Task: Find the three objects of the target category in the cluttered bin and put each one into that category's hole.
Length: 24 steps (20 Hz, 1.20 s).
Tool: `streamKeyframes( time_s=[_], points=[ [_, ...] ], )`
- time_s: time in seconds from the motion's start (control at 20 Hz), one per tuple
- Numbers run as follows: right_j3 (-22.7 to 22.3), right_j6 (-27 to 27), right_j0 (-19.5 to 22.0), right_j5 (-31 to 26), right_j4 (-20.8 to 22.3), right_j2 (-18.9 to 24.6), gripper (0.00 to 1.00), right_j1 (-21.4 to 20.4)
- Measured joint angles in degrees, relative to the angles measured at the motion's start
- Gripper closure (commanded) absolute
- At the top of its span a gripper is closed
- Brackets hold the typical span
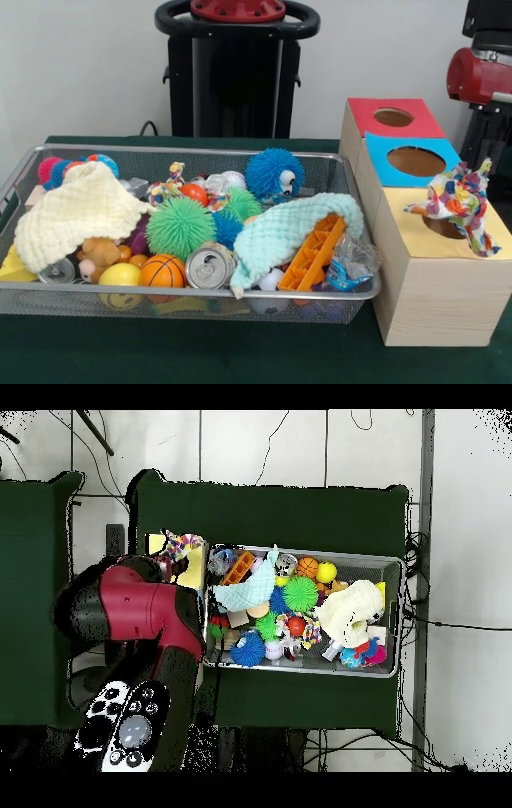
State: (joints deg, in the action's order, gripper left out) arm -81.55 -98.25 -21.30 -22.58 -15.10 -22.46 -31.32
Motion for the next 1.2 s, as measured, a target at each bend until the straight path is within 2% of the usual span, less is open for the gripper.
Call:
streamKeyframes(
  time_s=[0.5,1.2],
  points=[
    [-0.4,0.0,2.7,-1.1,0.0,0.0,1.0,-0.4],
    [-4.6,0.0,2.2,-1.1,0.0,0.0,1.0,-1.6]
  ],
)
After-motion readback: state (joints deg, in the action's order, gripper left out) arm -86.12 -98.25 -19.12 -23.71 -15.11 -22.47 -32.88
